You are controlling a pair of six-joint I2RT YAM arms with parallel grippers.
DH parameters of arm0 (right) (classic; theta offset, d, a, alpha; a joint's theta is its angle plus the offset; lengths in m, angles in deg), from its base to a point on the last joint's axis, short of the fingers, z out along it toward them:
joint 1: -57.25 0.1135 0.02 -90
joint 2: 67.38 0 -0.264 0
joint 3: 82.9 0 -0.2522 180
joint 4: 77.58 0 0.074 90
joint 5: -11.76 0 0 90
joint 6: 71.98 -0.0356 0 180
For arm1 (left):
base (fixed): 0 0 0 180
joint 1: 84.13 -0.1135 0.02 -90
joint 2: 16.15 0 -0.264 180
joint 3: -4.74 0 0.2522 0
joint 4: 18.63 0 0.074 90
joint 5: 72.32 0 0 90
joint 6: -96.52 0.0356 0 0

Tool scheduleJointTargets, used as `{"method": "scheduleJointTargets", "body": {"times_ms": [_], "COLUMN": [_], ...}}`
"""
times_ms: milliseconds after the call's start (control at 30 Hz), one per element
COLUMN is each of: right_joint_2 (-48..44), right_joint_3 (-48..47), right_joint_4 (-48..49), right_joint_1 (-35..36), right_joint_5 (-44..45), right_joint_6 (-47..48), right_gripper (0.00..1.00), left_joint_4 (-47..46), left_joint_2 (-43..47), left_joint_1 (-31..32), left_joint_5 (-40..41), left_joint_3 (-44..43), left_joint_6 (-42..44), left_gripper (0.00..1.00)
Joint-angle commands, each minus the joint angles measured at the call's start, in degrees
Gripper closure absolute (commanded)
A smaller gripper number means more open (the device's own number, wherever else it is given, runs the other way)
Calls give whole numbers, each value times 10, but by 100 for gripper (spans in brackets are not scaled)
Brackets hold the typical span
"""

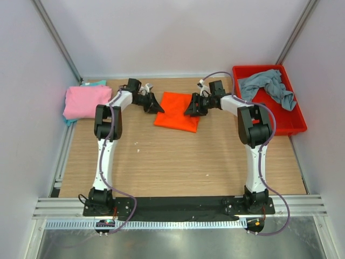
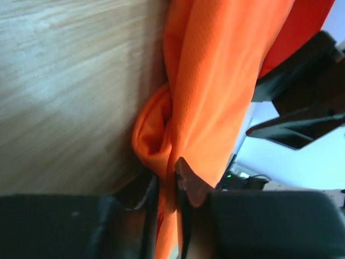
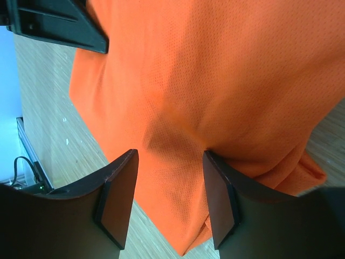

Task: Fold and stack the t-shirts
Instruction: Fold the tshirt, then neatly place the folded tshirt to the corner

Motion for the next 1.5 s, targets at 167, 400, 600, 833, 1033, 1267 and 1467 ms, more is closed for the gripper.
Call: {"method": "scheduleJointTargets", "body": {"times_ms": [167, 400, 600, 833, 1033, 1267, 1467], "right_joint_2": [-68, -318, -552, -682, -793, -816, -818], "right_joint_3": [-1, 102, 209, 226, 311, 336, 340], "right_joint_4": [-41, -59, -38, -156, -133, -127, -125], "right_joint_1": [-4, -16, -17, -18, -32, -56, -73], "right_joint_5": [25, 215, 297, 317, 307, 273, 250], "right_joint_6": [54, 151, 193, 217, 215, 204, 197], "right_gripper": [43, 40, 16, 14, 11, 11, 11], "left_joint_4": [-33, 177, 320, 386, 427, 413, 395], "left_joint_2": [10, 134, 180, 213, 202, 197, 215], "left_joint_1": [10, 10, -12, -55, -102, -130, -143], "left_joint_5": [-28, 76, 163, 294, 411, 485, 472], "left_joint_3": [24, 5, -53, -76, -172, -219, -192], "left_joint_6": [-15, 166, 250, 314, 354, 377, 365], "left_gripper": [100, 100, 100, 100, 100, 100, 100]}}
